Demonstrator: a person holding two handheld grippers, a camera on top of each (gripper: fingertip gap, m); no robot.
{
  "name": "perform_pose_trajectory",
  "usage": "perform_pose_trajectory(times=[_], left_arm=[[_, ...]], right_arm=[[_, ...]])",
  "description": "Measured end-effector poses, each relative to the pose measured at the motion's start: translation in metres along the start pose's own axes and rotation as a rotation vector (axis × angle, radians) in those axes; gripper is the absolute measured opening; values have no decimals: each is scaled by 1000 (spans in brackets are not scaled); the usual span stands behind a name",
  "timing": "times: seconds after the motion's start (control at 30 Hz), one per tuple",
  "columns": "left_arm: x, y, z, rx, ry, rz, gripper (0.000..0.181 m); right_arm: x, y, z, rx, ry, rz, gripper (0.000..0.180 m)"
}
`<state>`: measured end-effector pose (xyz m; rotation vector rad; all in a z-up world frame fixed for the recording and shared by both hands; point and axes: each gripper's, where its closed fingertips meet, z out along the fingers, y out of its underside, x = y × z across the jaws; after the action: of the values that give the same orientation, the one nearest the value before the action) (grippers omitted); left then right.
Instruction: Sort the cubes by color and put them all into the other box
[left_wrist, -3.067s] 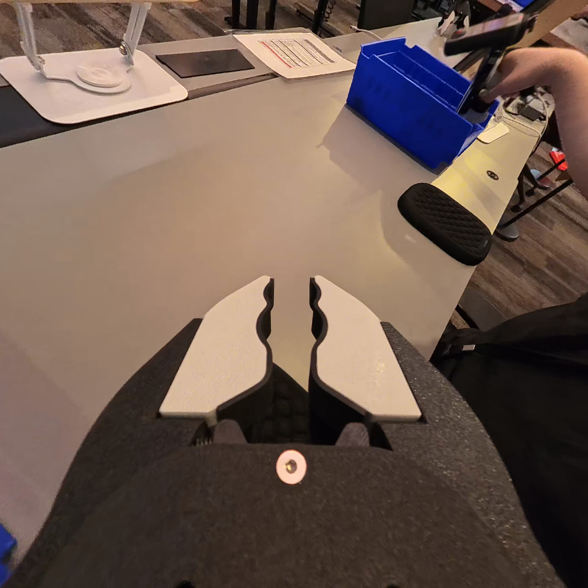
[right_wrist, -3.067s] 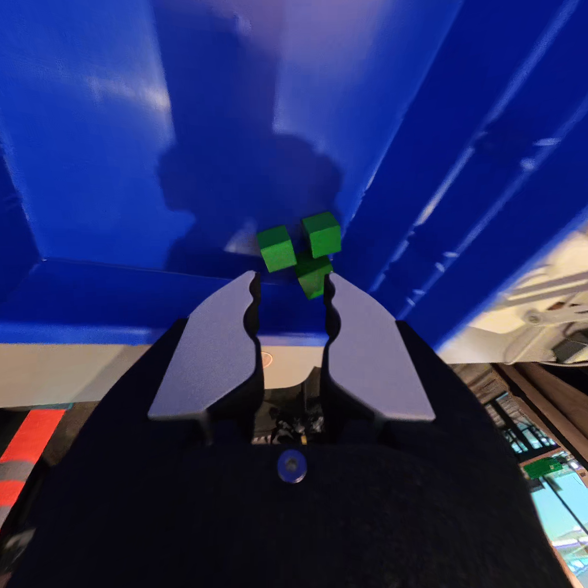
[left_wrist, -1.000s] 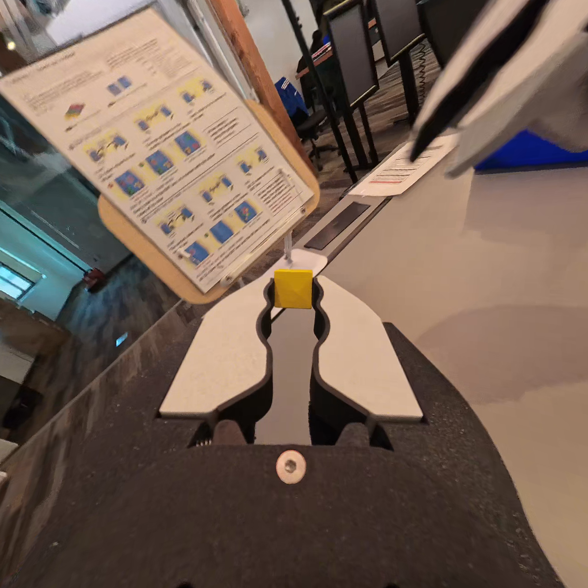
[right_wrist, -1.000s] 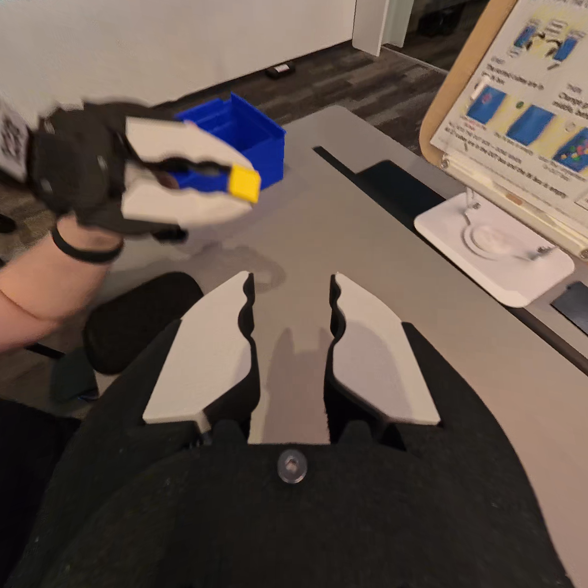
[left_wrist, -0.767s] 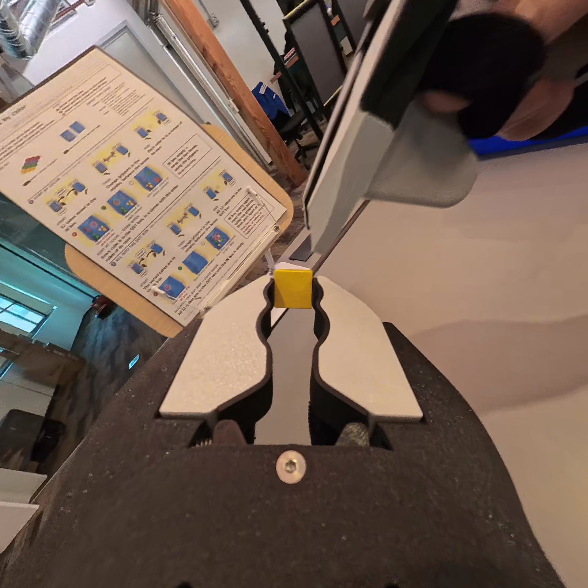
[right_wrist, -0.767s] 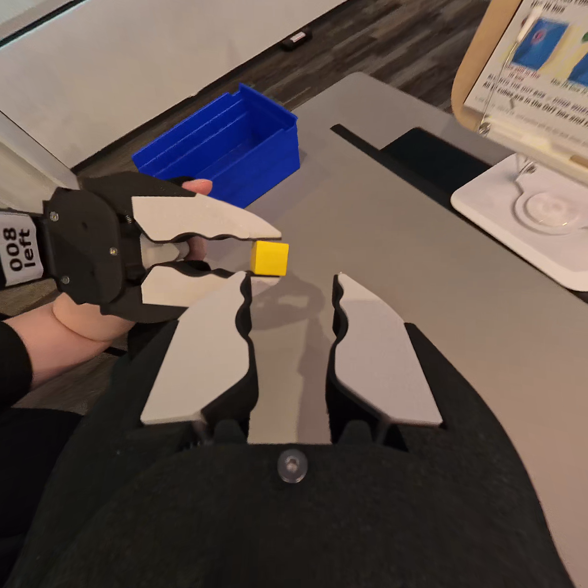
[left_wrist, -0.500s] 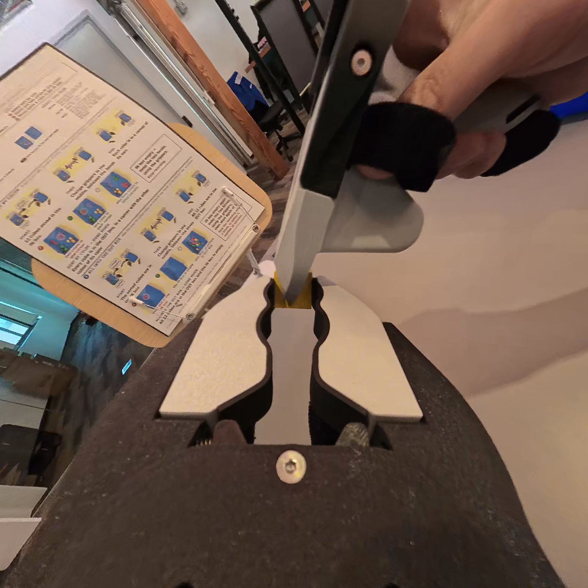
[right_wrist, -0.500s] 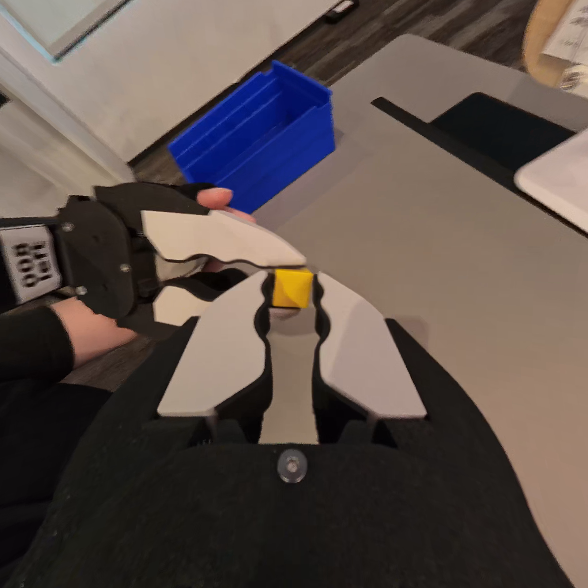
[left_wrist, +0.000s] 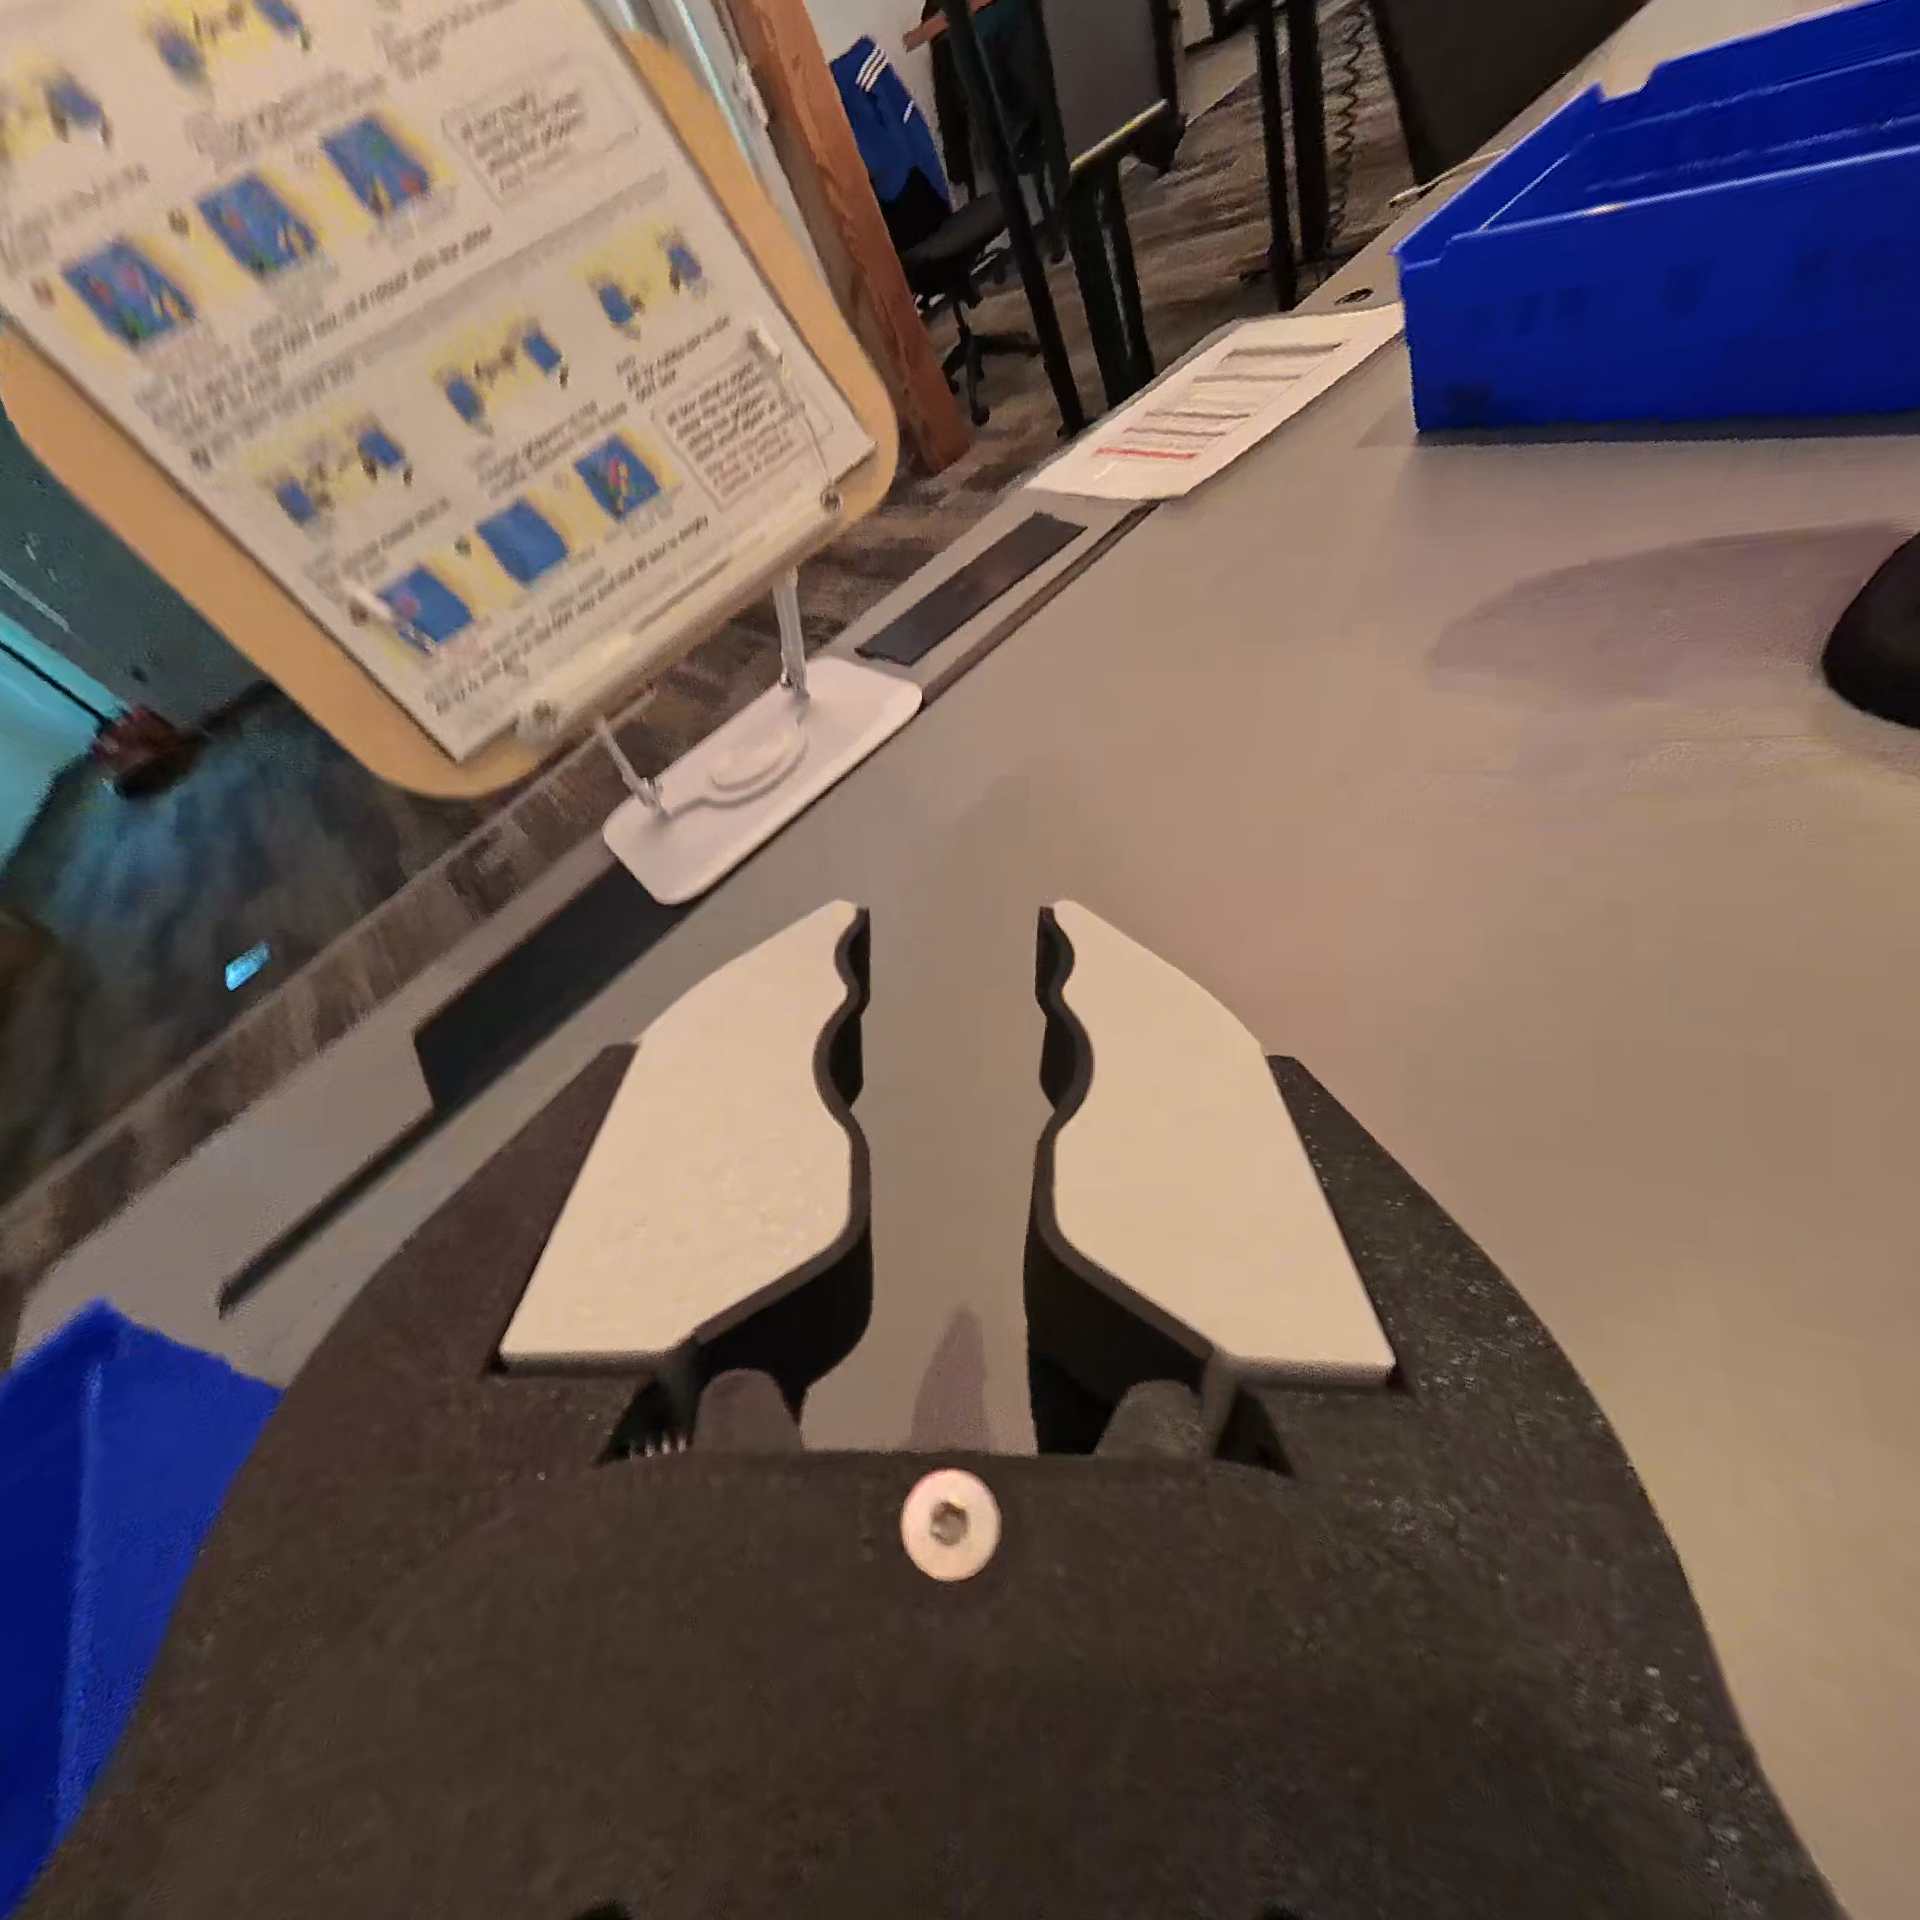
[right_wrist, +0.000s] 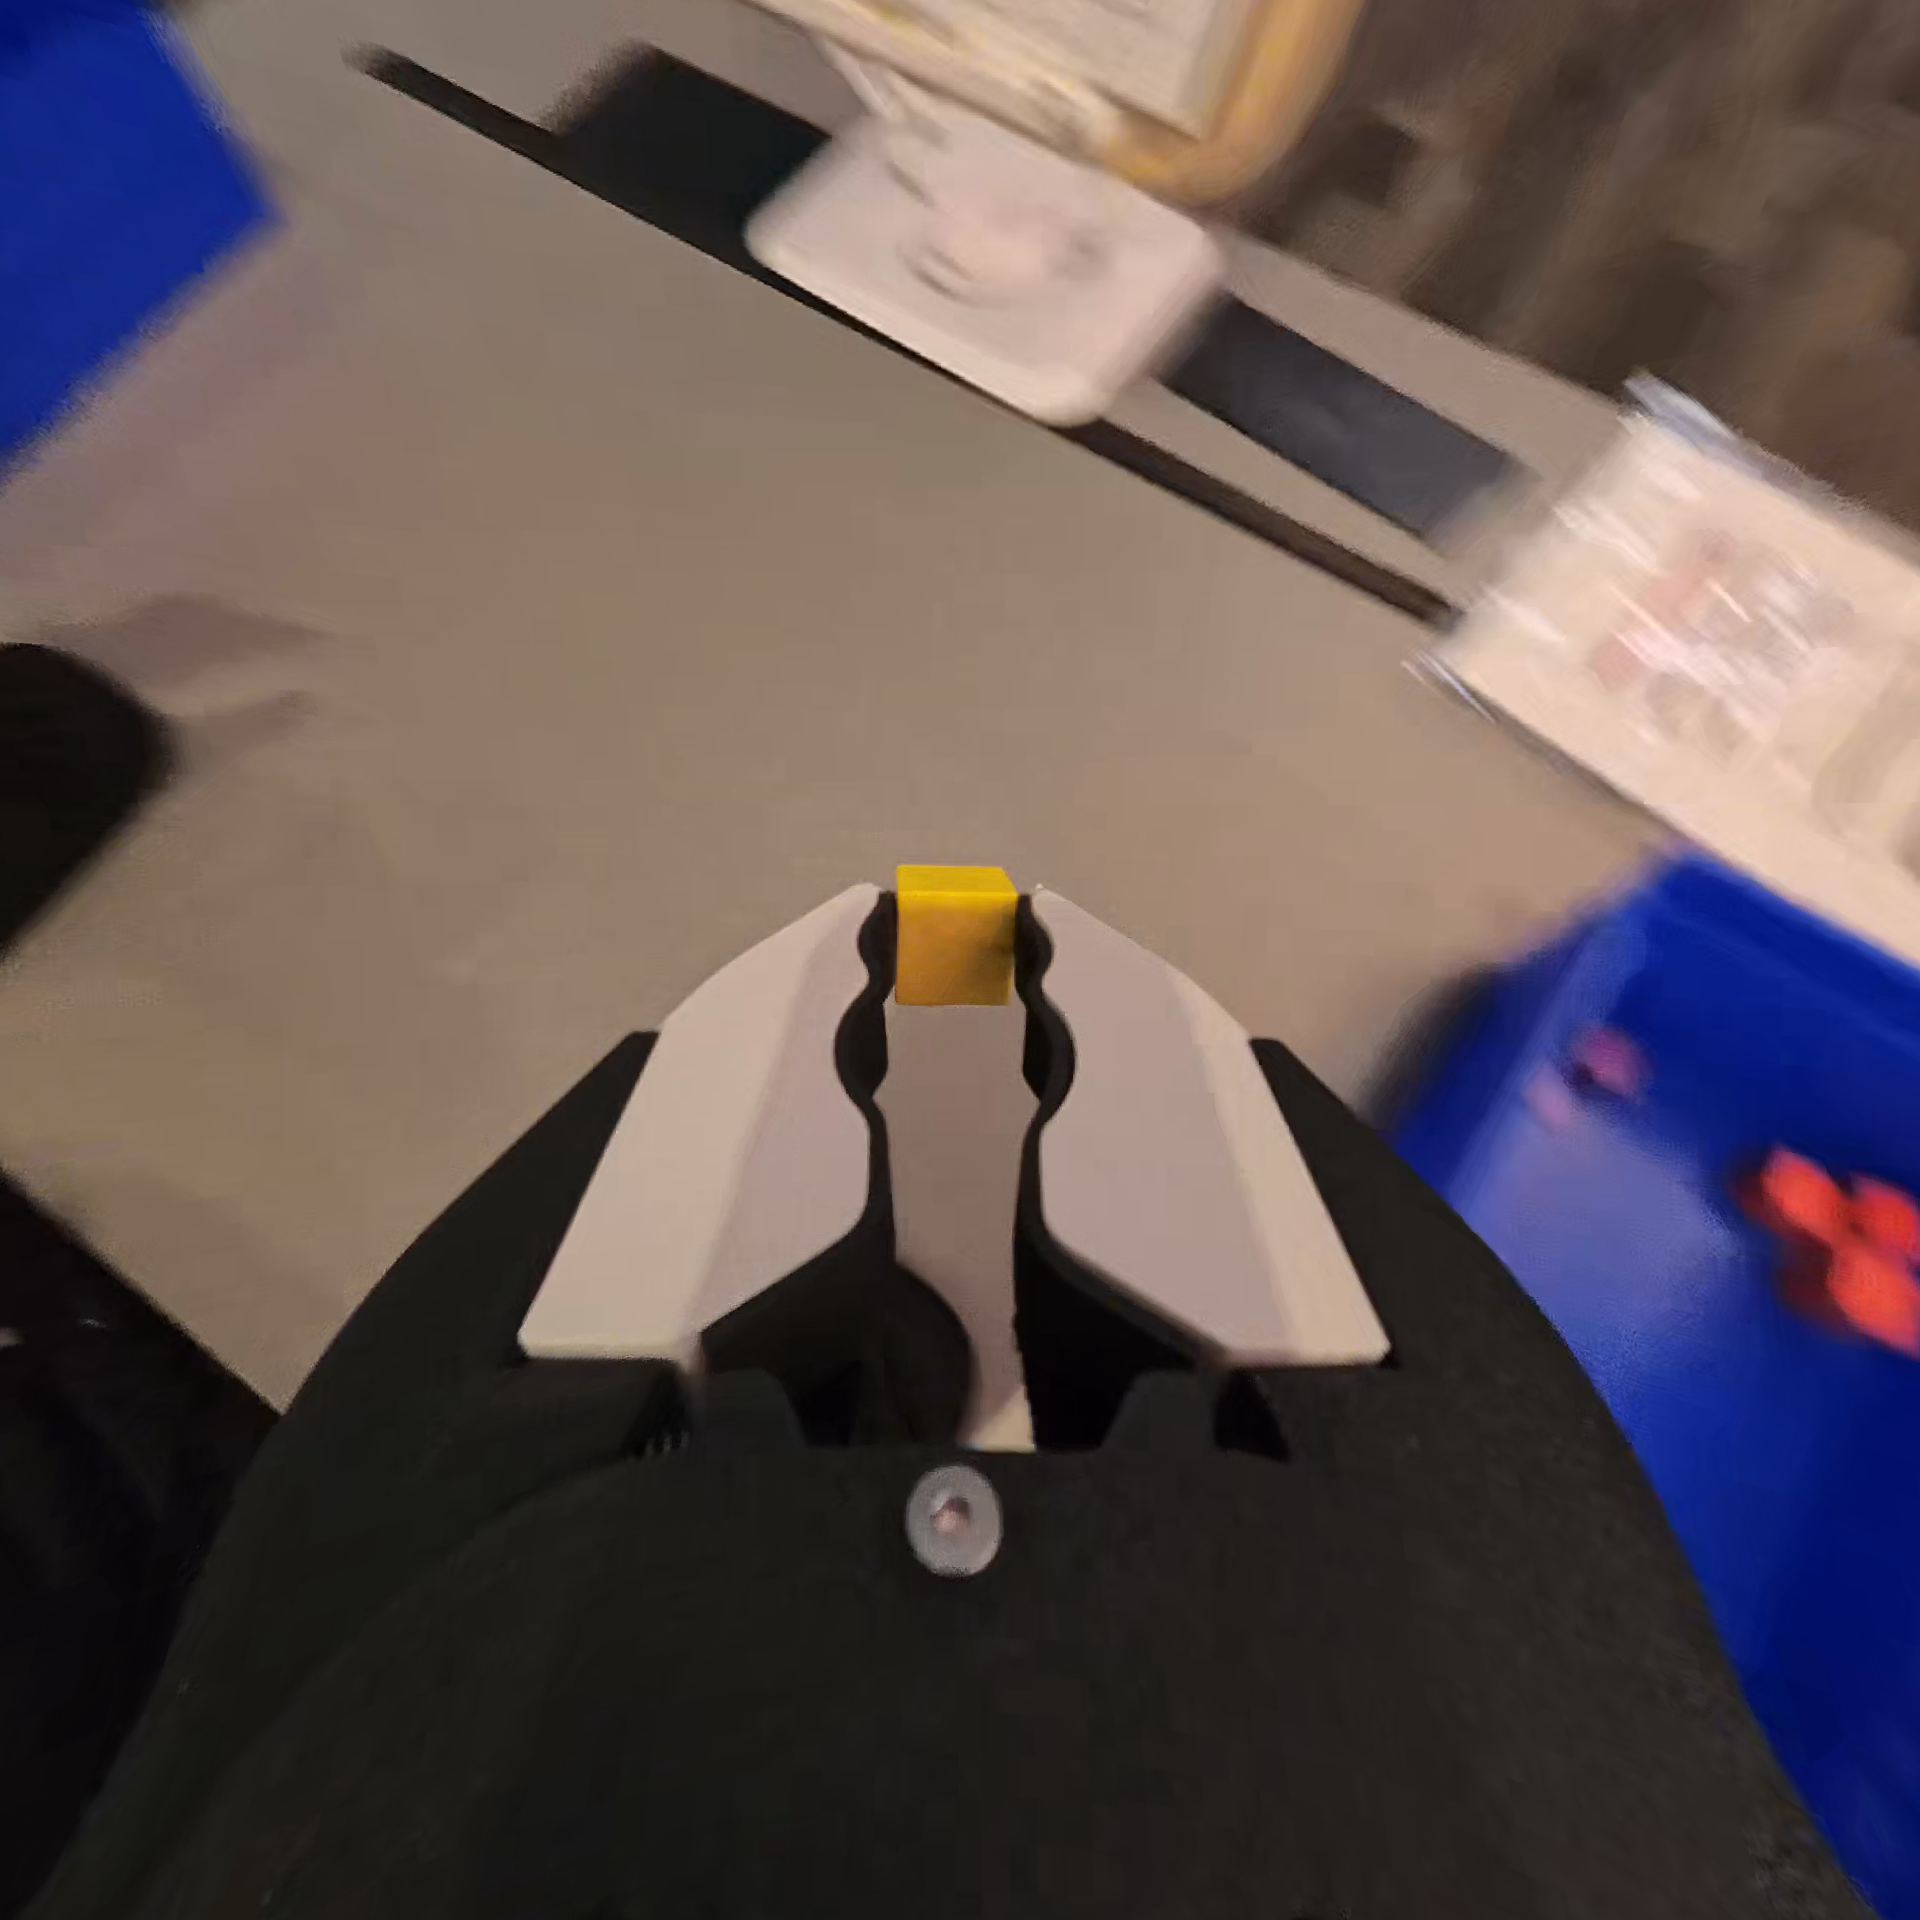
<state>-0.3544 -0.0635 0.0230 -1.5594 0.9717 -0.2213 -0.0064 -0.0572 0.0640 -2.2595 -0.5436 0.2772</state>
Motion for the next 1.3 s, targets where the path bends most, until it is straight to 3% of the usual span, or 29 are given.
perform_pose_trajectory(times=[0.1,0.2,0.37,0.53,0.67,0.97,1.13,1.3], left_arm=[[-3,25,-4,-47,-23,-73,29],[1,34,1,-67,-13,-126,27],[10,15,21,-59,43,-213,23],[22,-18,38,-28,76,-226,20],[32,-27,45,-47,70,-215,19],[33,-32,45,-71,17,-198,18],[0,-34,16,-73,-93,-171,20],[-63,-22,-40,-108,-219,-212,21]], right_arm=[[86,65,-32,-130,144,149,21],[134,128,-42,-246,178,273,21],[148,196,-21,-404,79,356,21],[139,233,5,-604,-3,302,21],[133,250,14,-739,-40,245,21],[124,257,18,-824,-113,225,24],[135,232,4,-654,-49,245,30],[152,186,-41,-403,154,217,31]])
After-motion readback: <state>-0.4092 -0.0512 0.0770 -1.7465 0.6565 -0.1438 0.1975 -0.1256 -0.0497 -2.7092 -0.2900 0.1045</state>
